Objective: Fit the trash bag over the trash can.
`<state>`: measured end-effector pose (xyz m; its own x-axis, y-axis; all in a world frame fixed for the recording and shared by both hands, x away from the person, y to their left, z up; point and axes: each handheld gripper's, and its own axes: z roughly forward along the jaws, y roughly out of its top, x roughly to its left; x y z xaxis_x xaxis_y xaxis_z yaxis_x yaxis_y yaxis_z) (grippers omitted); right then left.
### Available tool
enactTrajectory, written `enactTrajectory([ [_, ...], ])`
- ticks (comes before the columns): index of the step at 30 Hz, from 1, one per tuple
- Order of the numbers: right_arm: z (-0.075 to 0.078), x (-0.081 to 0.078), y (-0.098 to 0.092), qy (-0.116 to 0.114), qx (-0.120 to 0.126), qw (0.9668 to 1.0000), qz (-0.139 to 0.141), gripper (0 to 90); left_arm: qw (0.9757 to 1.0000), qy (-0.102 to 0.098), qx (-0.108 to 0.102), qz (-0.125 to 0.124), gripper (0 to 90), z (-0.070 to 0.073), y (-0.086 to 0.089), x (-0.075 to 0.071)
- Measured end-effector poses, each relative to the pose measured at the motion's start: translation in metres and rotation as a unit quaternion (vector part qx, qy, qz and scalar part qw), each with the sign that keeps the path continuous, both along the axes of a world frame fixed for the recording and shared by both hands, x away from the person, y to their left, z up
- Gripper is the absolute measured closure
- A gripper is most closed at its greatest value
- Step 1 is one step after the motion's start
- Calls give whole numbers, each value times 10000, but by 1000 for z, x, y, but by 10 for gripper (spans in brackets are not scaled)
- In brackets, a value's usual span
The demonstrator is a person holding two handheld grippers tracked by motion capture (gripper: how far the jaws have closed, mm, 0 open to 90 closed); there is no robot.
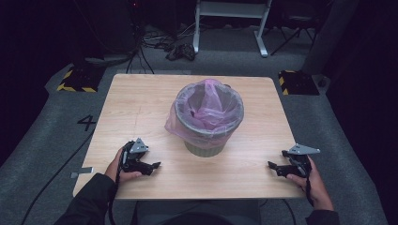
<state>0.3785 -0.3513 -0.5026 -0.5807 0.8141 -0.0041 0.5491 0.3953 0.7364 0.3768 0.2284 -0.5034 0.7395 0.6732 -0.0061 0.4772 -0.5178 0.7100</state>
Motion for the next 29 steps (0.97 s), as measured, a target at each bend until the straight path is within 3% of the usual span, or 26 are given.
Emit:
enactTrajectory([
  [29, 0, 0, 0, -3, -2, 10000, -1, 152, 10000, -7, 18, -44, 145, 0, -1, 3],
])
